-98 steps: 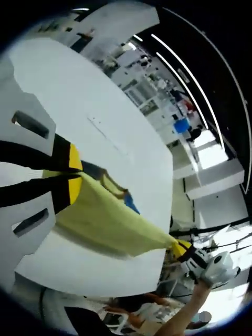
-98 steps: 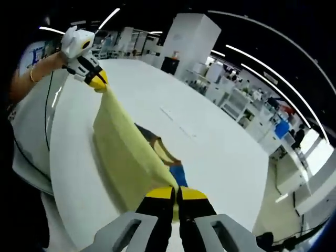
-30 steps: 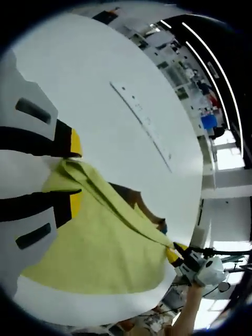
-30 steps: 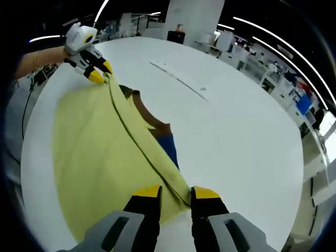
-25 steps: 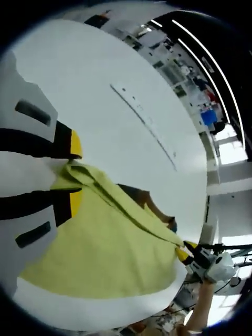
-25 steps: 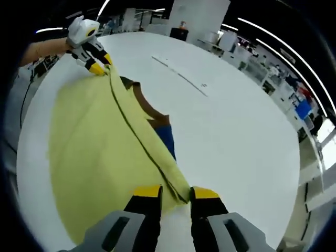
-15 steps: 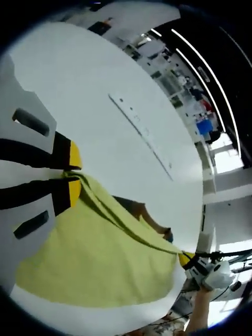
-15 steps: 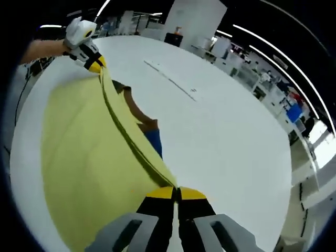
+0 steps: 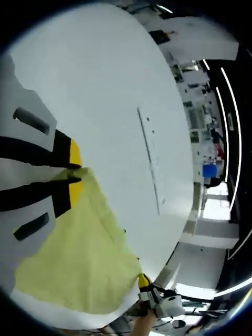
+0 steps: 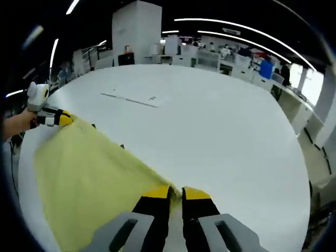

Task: Fold the garment on the visible template until the final outline fits inside the template.

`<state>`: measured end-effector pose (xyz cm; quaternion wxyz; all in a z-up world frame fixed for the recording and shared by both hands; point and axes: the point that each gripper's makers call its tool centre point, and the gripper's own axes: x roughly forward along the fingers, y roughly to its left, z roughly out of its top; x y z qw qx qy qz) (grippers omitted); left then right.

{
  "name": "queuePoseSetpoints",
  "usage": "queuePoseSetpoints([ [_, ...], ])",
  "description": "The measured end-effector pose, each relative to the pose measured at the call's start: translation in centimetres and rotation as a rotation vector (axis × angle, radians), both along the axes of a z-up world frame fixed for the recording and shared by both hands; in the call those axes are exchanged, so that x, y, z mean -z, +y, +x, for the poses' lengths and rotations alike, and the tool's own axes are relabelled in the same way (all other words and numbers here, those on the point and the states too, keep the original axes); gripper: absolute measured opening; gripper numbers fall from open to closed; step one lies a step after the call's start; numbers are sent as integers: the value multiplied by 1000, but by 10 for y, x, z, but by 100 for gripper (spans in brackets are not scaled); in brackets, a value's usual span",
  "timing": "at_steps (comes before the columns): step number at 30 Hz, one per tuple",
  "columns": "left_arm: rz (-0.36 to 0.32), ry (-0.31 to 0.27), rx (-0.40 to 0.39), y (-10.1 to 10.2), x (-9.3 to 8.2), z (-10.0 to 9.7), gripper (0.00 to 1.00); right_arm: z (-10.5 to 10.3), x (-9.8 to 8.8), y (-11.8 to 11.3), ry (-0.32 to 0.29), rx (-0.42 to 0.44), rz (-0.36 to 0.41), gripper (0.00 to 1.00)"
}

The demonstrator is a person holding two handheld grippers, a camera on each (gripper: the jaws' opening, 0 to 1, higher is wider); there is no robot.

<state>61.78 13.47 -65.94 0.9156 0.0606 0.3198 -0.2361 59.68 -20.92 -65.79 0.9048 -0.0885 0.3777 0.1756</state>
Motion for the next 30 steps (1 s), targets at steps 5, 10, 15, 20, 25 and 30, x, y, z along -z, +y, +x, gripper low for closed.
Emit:
queuePoseSetpoints([
  [5, -65, 9, -33, 4, -5, 0, 13, -5, 1, -2, 32, 47, 48, 9],
  [10, -76, -5, -13, 5, -14, -6, 29, -11, -13, 9, 47, 73, 155, 30],
  [15, -115, -6, 31, 2, -24, -21, 45, -23, -27, 19, 49, 20, 186, 49],
  [20, -152, -2, 47, 3, -34, -38, 57, -41, -40, 27, 55, -32, 173, 64],
  [25, -177, 7, 81, 1, -39, -60, 64, -63, -51, 35, 50, -82, 193, 66],
  [30, -192, 6, 127, 0, -43, -85, 68, -89, -57, 41, 53, -110, 236, 67],
])
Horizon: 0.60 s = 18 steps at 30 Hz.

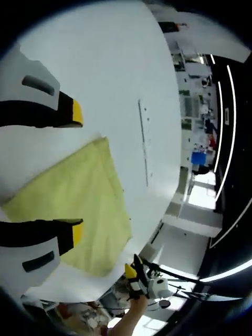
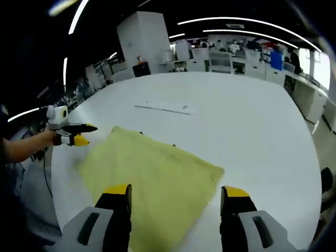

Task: Fold the garment on the visible template until the final outline fits inside the template.

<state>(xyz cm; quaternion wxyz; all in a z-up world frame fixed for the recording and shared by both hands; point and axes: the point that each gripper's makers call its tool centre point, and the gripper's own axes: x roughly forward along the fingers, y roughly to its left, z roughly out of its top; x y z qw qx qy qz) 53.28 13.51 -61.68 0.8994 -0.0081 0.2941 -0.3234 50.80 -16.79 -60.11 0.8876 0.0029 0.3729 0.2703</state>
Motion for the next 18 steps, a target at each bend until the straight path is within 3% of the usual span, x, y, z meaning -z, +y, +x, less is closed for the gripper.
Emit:
queuePoseSetpoints([
  [9, -1, 0, 87, -3, 3, -45, 68, -45, 10, -3, 18, -52, -39, 64],
  [18, 3, 19, 123, -1, 14, -71, 55, -77, 19, -9, 30, -58, -26, 52],
])
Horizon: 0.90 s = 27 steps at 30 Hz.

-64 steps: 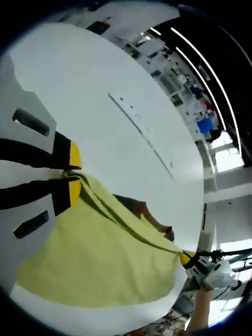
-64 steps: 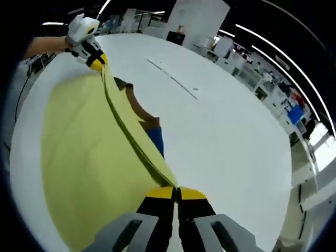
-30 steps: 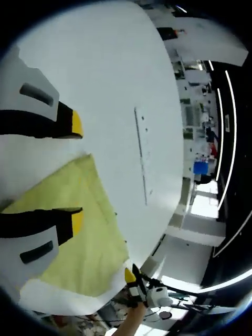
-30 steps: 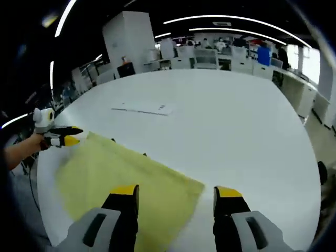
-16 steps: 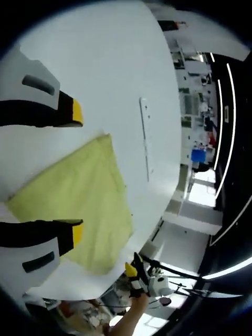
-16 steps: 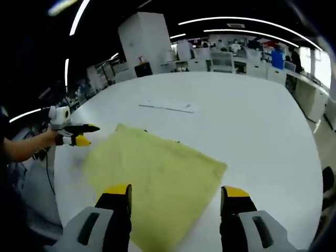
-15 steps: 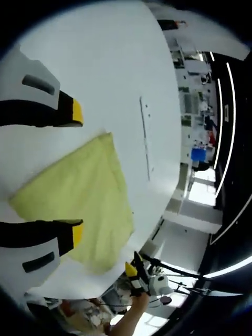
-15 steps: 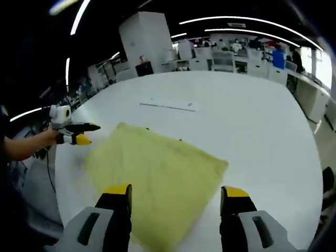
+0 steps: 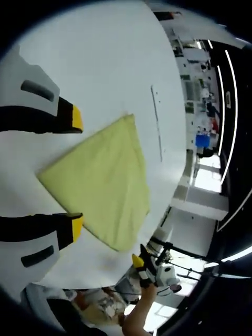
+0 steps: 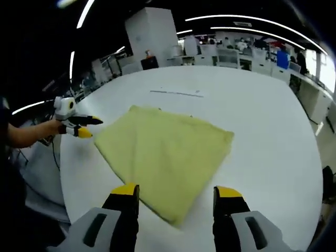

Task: Fold the garment on the visible template until the final outline fits inside the template.

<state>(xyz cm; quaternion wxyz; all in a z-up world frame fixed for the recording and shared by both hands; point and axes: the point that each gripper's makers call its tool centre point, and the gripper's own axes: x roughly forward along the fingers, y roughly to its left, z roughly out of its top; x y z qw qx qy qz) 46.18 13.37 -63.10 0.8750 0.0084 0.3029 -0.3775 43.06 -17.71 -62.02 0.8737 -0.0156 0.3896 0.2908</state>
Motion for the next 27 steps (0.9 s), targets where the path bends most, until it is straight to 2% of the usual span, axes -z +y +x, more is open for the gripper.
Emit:
queuePoseSetpoints([
  [6, 7, 19, 8, -1, 9, -12, 47, -14, 6, -2, 11, -6, 7, 41],
  [11, 2, 25, 9, 1, 13, -17, 39, -20, 19, -8, 26, -27, -34, 34],
  [15, 16, 23, 15, 0, 18, -20, 35, -25, 27, -10, 24, -21, -25, 25],
  [19, 26, 49, 8, 3, 26, -24, 28, -29, 34, -11, 27, -21, -31, 17],
  [24, 15, 47, 2, 3, 27, -25, 20, -29, 40, -15, 25, -23, -34, 4],
  [27, 22, 46, 2, 3, 28, -24, 15, -27, 41, -16, 20, -9, -17, 1],
])
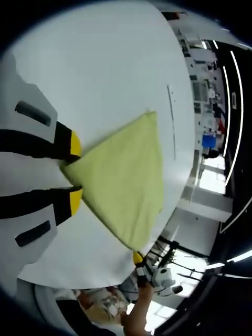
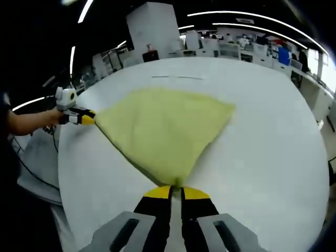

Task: Fold the garment on the visible template until the final outline fits inside the template.

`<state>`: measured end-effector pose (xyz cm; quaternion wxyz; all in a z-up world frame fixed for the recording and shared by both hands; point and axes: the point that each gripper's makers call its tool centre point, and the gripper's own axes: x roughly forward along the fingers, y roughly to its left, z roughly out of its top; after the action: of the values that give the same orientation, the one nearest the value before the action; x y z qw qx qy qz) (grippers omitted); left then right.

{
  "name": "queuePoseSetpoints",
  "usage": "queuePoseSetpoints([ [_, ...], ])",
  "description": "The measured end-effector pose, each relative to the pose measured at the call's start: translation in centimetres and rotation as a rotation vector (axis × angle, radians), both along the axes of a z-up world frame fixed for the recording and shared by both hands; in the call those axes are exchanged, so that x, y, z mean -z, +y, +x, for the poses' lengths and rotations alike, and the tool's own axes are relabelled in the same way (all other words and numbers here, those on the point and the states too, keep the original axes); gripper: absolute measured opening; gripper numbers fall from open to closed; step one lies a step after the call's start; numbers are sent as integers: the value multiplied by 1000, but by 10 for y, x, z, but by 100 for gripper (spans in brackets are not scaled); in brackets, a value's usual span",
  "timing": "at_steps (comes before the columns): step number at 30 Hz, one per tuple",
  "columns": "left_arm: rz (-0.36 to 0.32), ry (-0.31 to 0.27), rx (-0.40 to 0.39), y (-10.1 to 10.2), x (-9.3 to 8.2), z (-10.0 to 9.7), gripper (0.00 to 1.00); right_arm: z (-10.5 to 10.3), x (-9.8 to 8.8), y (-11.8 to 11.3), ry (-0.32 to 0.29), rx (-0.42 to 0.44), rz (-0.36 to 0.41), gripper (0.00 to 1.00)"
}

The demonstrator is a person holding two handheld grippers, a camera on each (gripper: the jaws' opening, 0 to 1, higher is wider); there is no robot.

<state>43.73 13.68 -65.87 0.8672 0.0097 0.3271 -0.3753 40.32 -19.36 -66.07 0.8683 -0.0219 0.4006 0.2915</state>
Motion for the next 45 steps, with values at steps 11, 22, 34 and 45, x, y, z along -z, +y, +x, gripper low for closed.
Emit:
queuePoseSetpoints([
  [11, -15, 7, -7, 0, -3, 0, 1, 3, -11, -1, -55, -40, 13, 0],
  [22, -11, 18, -11, 1, -2, -3, 0, -9, -13, -2, -68, -135, -38, 0],
  [34, -19, 36, -21, 6, 0, -12, 0, -16, 5, -3, -34, -132, -69, 0],
  [45, -13, 55, 23, 7, 1, -24, 0, -26, 5, -4, -19, -122, -61, 0],
])
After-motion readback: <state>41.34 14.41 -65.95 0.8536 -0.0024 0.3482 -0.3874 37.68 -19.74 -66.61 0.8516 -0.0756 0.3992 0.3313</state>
